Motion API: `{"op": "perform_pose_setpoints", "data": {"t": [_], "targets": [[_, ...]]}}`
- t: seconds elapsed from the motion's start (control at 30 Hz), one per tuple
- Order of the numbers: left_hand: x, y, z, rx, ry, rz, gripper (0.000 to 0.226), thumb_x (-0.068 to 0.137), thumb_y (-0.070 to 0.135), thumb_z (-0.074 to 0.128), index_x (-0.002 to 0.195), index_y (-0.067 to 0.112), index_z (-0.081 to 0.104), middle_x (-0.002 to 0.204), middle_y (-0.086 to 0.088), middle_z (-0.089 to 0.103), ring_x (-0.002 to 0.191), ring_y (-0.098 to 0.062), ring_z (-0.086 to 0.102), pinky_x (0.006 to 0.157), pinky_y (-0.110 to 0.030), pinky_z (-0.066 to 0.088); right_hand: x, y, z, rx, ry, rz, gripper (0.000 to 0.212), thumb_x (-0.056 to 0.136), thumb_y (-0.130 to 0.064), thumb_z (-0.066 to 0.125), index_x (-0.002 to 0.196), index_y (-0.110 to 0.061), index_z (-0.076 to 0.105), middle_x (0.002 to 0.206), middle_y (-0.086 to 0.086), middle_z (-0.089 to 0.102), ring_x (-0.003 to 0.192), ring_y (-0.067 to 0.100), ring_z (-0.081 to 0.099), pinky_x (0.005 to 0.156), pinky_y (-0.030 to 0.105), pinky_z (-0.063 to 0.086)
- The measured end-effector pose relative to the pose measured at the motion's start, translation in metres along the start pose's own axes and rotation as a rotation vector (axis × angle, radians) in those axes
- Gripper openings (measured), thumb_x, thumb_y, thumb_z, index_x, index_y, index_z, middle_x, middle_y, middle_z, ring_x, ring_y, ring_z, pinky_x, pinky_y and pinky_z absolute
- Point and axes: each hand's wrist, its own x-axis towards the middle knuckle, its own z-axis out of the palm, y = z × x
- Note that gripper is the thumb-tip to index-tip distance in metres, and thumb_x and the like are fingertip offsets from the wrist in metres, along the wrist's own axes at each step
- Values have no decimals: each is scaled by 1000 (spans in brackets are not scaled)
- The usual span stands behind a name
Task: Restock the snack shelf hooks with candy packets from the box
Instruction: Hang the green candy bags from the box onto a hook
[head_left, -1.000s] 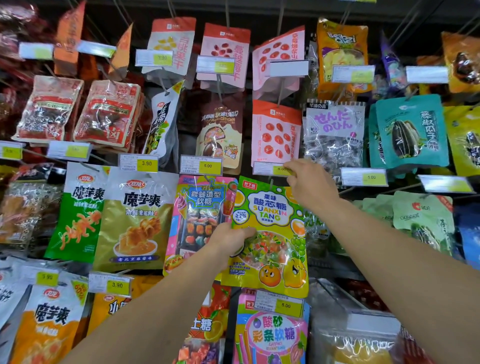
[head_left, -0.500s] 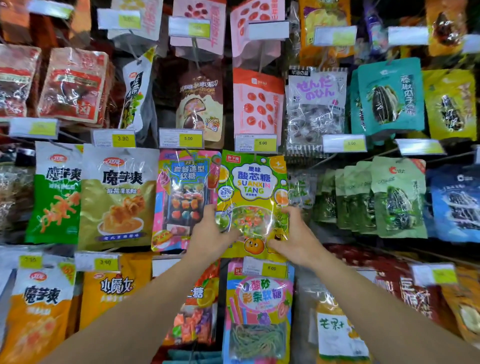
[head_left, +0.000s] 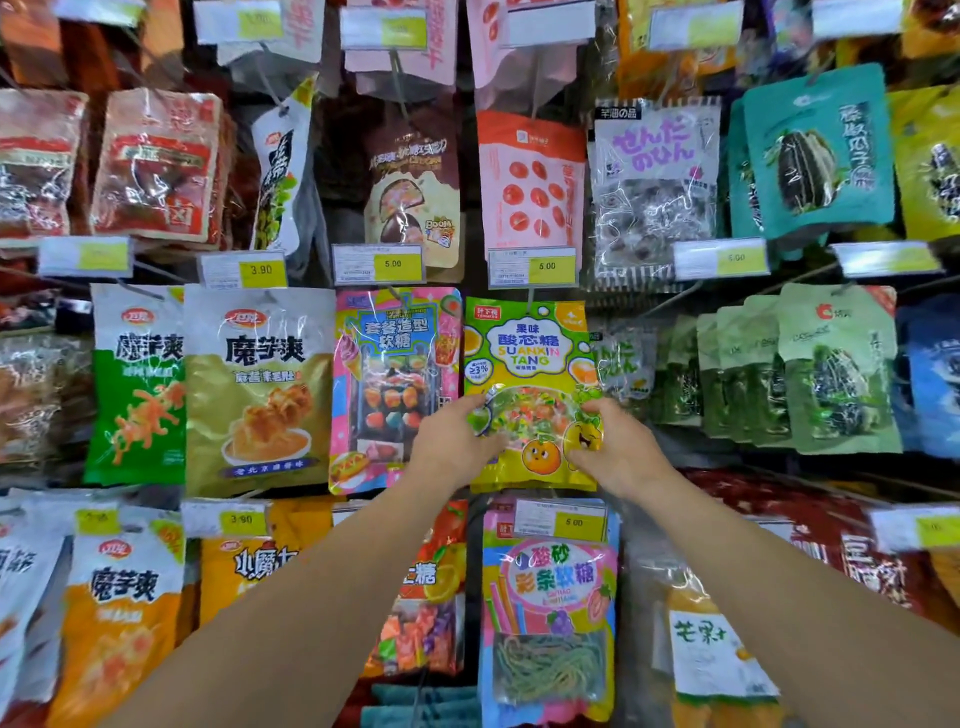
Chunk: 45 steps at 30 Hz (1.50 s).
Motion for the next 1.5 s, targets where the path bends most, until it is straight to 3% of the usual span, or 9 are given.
{"op": "perform_pose_setpoints", "data": {"t": [0.23,0.37,0.47,0.6,0.83,1.03,1.23,1.37,1.5], "targets": [[-7,-15,8,60,-137,-3,75,86,25,64,152,27,28,140,-14,52,102,-32,63,83,-38,53,-4,6,12,-76,-144,114,77,85,-31,66,151,-22,27,145,15,42,131,33,44,101,34,39],[-12,-25,5,112,-154,22,73,88,30,63,152,22,28,129,-17,60,110,-31,59,92,-37,49,-10,2,14,-107,-197,139,82,87,-34,64,155,-21,20,153,15,33,139,33,36,109,37,36],[-20,-28,-2,87,-144,50,70,89,29,63,151,19,32,124,-18,64,98,-27,63,91,-32,48,-15,-8,13,-151,-177,133,80,86,-39,64,152,-14,27,155,14,27,141,30,32,113,36,32],[-34,-31,-15,10,-121,99,64,88,28,64,147,18,40,129,-11,62,117,-26,58,94,-29,44,-31,-28,12,-238,-75,105,69,84,-37,63,142,-9,40,148,13,33,134,35,37,107,37,36],[-87,-49,-36,-208,-100,156,51,86,25,67,135,17,55,128,-3,64,110,-22,62,93,-30,48,-103,-79,32,-291,-4,-5,61,87,-29,67,139,-6,46,138,17,46,127,34,46,104,35,37],[-176,-96,-34,-248,-213,55,46,85,27,69,129,14,61,128,-6,65,116,-21,61,99,-31,46,-207,-103,85,-346,-179,119,59,91,-39,55,142,-11,42,140,14,46,132,29,43,98,28,23],[-290,-155,-25,-244,-360,-176,47,86,28,69,130,17,60,128,-1,64,113,-19,62,100,-30,45,-320,-95,146,-207,-375,181,59,80,-41,64,132,-15,54,129,11,55,123,30,52,101,34,41],[-371,-184,-22,-239,-462,-322,61,75,41,62,130,13,61,130,-5,63,114,-23,62,100,-34,47,-400,-86,180,-162,-554,256,58,86,-32,65,138,-11,48,134,13,51,126,30,49,102,36,42],[-445,-212,-23,-182,-531,-448,45,87,31,67,130,18,60,131,-1,62,114,-19,62,97,-27,45,-470,-80,213,-153,-724,310,65,86,-35,65,142,-9,44,141,16,46,130,32,46,106,36,39]]}}
